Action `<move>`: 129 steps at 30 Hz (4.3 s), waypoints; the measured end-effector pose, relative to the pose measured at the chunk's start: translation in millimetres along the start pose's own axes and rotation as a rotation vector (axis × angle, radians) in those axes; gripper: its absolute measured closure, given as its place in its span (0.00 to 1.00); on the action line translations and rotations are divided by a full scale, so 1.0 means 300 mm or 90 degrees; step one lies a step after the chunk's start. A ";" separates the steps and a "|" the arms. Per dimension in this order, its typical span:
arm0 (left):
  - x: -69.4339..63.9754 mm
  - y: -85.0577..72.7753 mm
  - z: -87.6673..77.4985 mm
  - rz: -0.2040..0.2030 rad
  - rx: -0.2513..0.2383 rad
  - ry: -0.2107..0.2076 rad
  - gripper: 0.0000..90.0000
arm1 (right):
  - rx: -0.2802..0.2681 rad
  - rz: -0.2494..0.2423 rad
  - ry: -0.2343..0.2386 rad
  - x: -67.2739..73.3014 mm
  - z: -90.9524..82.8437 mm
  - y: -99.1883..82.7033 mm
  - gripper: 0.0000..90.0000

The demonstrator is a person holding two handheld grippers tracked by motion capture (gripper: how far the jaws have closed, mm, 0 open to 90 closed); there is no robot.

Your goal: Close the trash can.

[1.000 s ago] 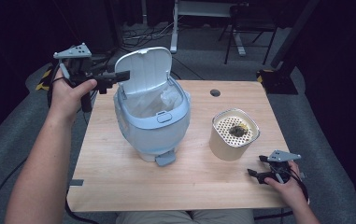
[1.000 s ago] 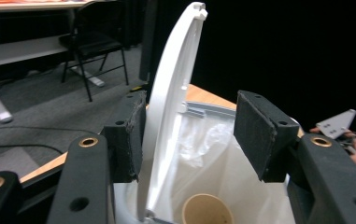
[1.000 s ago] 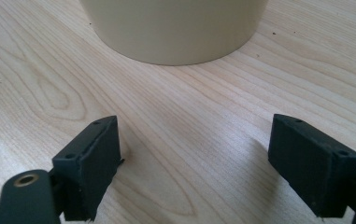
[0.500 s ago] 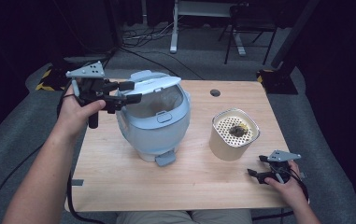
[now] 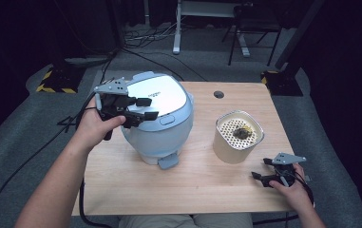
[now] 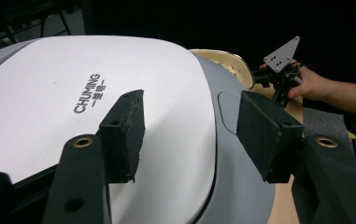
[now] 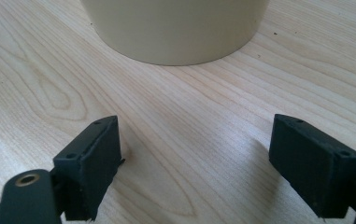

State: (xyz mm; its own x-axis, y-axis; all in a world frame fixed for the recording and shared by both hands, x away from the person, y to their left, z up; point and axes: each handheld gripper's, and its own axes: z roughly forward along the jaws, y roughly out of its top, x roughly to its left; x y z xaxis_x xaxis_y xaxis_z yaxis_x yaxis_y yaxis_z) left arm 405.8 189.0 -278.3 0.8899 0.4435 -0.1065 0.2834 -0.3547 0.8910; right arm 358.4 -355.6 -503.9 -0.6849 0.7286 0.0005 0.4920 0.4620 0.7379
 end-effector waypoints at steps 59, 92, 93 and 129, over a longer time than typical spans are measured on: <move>-0.233 -0.019 -0.049 0.056 -0.079 0.027 0.31 | 0.000 0.001 -0.003 -0.001 0.006 0.005 0.19; -0.246 -0.534 0.075 -0.021 -0.032 0.085 0.28 | 0.000 0.000 -0.003 0.000 0.006 0.005 0.19; -0.241 -0.549 0.081 -0.026 -0.029 0.087 0.28 | 0.000 0.000 -0.004 0.000 0.006 0.005 0.19; -0.156 -0.775 0.177 -0.072 0.207 0.185 0.19 | 0.000 0.000 -0.003 0.000 0.006 0.005 0.19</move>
State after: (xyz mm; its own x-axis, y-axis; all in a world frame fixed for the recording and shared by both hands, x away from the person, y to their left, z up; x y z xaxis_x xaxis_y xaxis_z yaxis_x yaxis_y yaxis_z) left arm 317.3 206.8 -503.9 0.7228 0.6906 -0.0260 0.5122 -0.5101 0.6910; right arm 360.2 -354.1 -504.0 -0.6816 0.7317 -0.0026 0.4925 0.4614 0.7379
